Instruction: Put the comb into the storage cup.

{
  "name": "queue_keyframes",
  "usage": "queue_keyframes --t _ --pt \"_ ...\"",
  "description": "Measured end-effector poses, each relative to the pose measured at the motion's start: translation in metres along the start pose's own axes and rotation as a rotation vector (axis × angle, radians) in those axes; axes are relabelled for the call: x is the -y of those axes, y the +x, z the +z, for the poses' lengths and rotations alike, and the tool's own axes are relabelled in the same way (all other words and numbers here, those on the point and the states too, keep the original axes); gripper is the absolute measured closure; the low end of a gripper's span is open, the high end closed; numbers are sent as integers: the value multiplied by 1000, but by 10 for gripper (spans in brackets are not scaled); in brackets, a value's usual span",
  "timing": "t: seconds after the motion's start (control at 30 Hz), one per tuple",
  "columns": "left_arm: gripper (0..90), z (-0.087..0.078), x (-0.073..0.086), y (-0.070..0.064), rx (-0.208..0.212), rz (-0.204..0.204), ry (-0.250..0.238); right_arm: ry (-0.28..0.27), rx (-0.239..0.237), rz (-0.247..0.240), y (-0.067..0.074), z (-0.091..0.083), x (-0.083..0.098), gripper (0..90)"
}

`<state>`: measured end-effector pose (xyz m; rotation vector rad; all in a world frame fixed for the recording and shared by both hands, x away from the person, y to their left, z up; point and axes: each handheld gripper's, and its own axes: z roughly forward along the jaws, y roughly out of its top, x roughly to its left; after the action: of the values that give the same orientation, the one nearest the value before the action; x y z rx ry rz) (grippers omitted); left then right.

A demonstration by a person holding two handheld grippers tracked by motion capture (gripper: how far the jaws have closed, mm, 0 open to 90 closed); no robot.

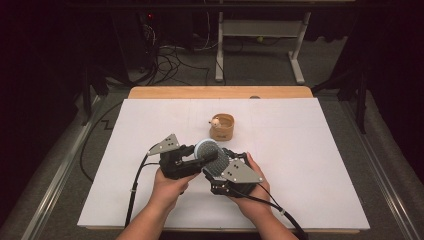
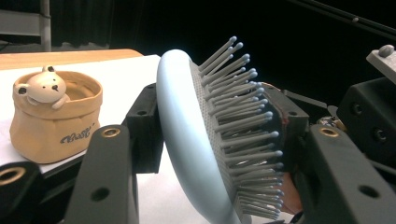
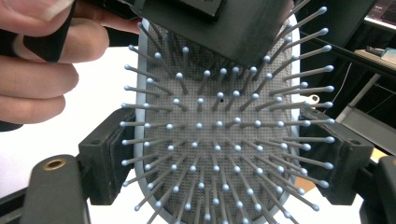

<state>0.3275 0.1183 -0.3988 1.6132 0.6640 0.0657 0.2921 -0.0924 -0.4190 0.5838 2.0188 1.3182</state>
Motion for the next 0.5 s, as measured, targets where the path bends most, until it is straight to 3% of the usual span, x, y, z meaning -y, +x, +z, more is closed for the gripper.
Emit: queue_keyframes --t 0.5 --pt "540 -2 -1 -5 -22 22 -22 -8 10 -9 1 -1 -2 203"
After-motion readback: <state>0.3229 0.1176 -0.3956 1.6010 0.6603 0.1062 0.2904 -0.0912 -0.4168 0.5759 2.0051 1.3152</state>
